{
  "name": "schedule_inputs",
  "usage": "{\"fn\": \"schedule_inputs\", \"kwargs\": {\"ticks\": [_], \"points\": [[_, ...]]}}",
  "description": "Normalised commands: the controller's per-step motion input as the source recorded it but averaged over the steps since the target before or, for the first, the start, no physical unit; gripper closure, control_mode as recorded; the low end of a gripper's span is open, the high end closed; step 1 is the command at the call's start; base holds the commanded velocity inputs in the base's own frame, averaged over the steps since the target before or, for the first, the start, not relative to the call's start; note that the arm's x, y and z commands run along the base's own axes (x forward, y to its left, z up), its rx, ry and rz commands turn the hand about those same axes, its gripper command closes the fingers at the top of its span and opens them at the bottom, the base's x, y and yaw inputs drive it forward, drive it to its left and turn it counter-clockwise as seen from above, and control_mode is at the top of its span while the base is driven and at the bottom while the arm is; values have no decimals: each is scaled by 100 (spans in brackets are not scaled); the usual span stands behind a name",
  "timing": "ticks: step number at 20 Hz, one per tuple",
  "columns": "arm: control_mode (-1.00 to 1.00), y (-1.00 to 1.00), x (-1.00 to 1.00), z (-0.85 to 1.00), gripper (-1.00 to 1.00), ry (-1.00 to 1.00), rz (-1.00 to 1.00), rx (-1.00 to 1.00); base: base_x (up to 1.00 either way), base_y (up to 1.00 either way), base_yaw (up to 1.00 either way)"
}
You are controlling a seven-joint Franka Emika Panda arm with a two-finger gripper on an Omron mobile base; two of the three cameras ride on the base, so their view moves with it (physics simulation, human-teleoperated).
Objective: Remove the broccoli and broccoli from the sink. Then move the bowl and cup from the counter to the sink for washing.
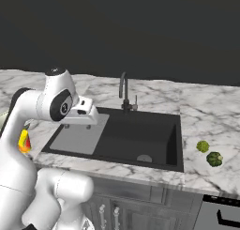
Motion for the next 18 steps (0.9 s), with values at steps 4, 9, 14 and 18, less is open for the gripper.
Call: {"fn": "schedule_inputs", "kwargs": {"ticks": [4,9,14,18], "points": [[-100,40,-6,7,-100,-6,0,8,0,0,0],[-100,42,-4,8,-100,-6,0,2,0,0,0],[-100,43,-5,5,-100,-4,0,0,0,0,0],[-100,41,-6,1,-100,0,0,0,0,0,0]]}}
